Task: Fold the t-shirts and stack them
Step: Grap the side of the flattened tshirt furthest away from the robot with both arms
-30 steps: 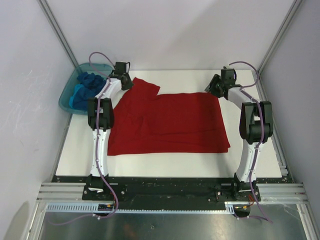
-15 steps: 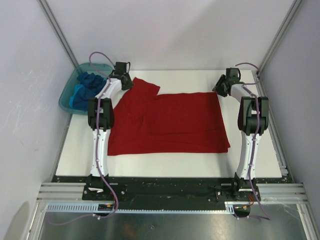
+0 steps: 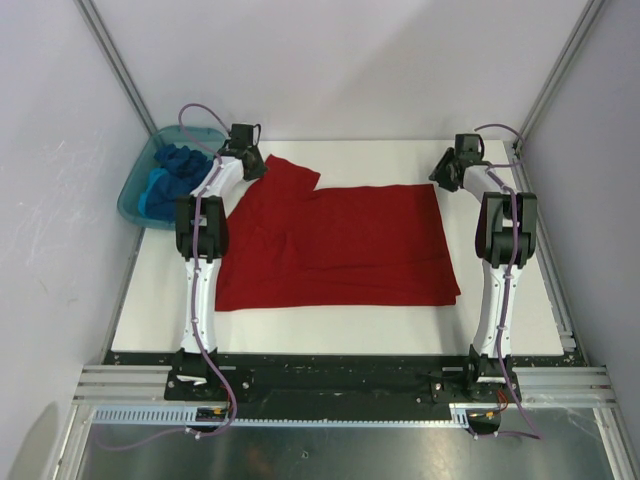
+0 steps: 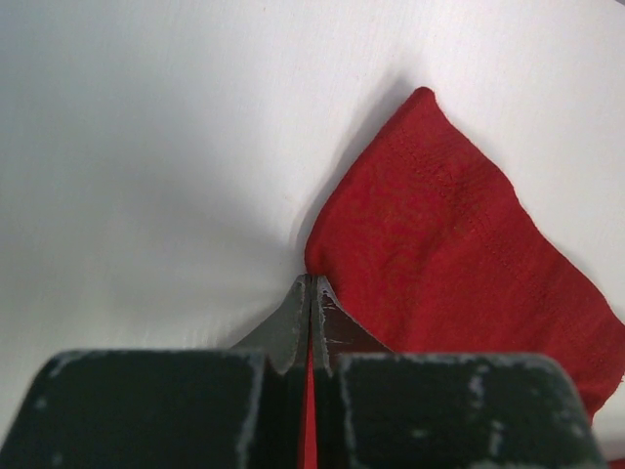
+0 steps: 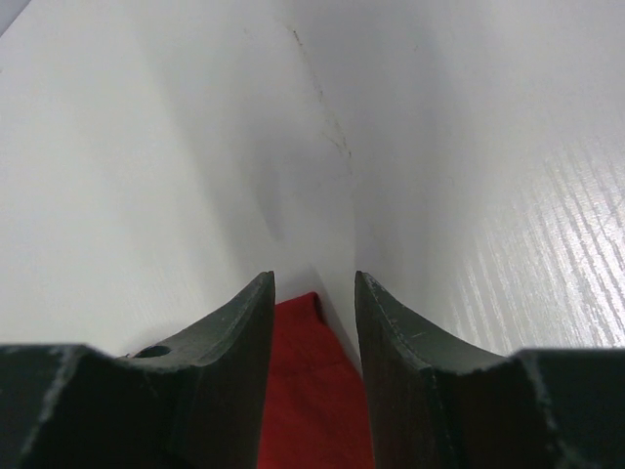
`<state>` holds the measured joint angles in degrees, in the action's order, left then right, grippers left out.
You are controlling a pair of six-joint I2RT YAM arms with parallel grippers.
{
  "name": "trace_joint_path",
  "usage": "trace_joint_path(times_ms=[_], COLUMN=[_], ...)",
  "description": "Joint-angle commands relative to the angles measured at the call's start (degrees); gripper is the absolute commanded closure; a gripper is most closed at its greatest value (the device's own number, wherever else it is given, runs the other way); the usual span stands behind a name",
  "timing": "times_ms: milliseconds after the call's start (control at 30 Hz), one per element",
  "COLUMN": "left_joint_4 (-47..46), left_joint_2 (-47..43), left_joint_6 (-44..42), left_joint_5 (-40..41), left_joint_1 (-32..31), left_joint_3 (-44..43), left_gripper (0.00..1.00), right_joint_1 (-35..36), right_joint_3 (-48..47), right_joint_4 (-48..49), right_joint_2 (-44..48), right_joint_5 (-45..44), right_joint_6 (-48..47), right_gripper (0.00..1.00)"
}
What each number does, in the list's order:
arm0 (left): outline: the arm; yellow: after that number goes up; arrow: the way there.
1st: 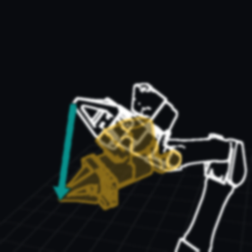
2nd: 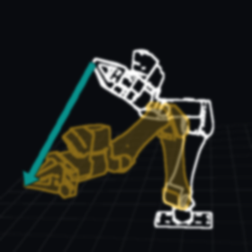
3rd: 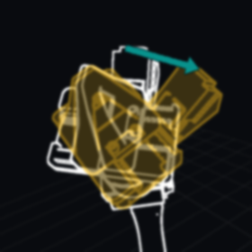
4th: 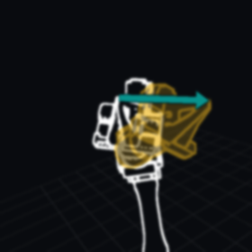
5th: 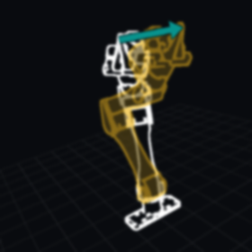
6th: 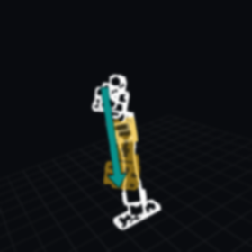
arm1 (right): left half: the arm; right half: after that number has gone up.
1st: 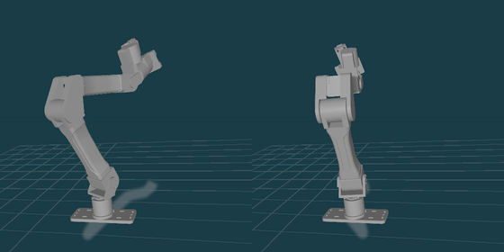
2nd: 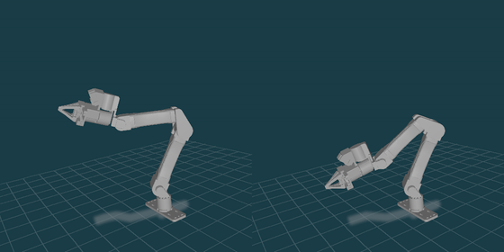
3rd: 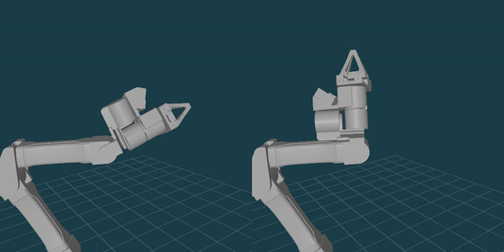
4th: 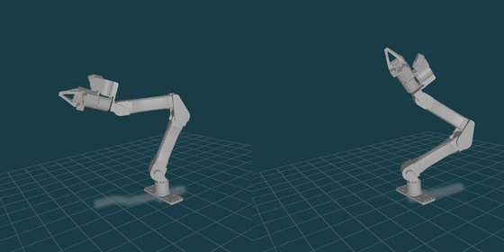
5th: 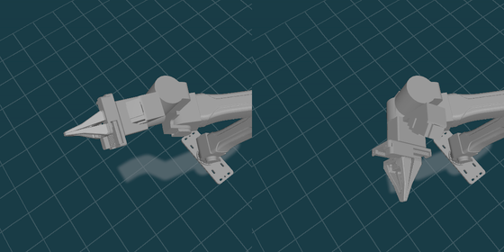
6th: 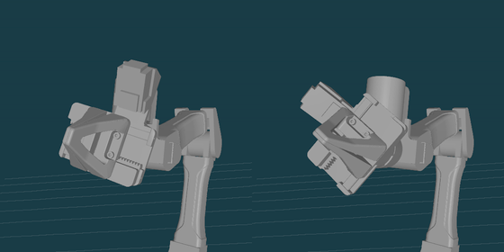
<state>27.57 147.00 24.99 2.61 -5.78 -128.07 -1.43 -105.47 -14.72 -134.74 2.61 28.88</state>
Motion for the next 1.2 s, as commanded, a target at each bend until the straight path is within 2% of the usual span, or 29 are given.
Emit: trace_joint_path(times_ms=[0, 433, 867, 1033, 1167], left_joint_4=[-1.0, -1.2, -1.4, -1.4, -1.4], left_joint_2=[-3.2, -4.1, -4.5, -4.9, -5.5], left_joint_6=[-1.0, -1.5, -1.7, -1.8, -2.1], left_joint_5=[-1.0, -1.1, -1.4, -1.7, -1.8], left_joint_1=[-0.5, -0.5, -0.5, -0.5, -0.5], left_joint_3=[-0.1, -0.1, -0.2, -0.1, -0.1], left_gripper=[1.00, 1.00, 1.00, 1.00, 1.00], right_joint_1=[1.2, 1.2, 3.4, 3.4, 3.3], right_joint_3=[-1.7, -0.3, 1.1, 0.0, -1.4], right_joint_4=[-1.6, -2.8, -2.7, -3.9, -5.3], right_joint_2=[-1.3, -0.2, 0.8, 0.4, 0.2], right_joint_5=[-0.6, -2.3, -2.6, -4.0, -5.3], right_joint_6=[-0.5, -1.0, -3.1, -3.1, -3.2], right_gripper=[0.57, 0.71, 0.72, 0.79, 0.90])
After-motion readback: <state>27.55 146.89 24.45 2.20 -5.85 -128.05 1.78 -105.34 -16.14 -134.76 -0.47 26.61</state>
